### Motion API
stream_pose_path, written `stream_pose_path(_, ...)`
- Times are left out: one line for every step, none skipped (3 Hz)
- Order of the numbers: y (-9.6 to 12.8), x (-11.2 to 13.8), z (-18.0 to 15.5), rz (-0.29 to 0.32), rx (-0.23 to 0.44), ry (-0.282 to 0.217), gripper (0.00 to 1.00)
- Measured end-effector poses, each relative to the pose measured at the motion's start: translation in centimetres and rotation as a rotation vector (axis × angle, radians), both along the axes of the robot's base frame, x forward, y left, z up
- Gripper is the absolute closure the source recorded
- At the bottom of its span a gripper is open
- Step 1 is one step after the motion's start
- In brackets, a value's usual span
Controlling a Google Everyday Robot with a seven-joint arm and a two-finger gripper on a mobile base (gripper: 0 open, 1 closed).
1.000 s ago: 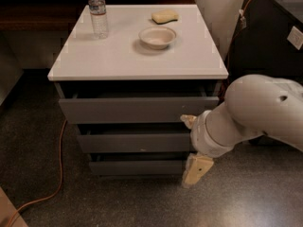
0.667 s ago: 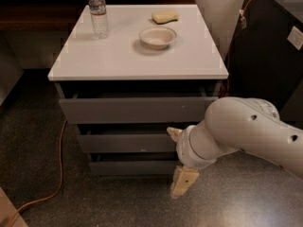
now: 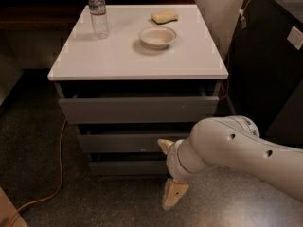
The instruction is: Open bottom drawer
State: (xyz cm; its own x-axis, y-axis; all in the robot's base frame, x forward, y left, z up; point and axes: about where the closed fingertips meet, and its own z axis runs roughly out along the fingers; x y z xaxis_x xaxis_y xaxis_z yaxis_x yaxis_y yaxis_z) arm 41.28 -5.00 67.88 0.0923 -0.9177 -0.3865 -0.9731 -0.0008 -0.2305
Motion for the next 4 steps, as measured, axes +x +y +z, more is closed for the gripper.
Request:
stream_pose_path(0.4,0.4,-4.5,0.034,-0.007,0.033,0.0)
stream_pose_path(0.6,1.5,-9.6,0.07,-0.029,0.052,0.0)
stream_pose_path(-0.4,4.0,-14.8,0.085,-0.042,0.048,0.0)
stream_pose_path(-1.4,6.4,-18.9,0.075,-0.009,0.034,0.0)
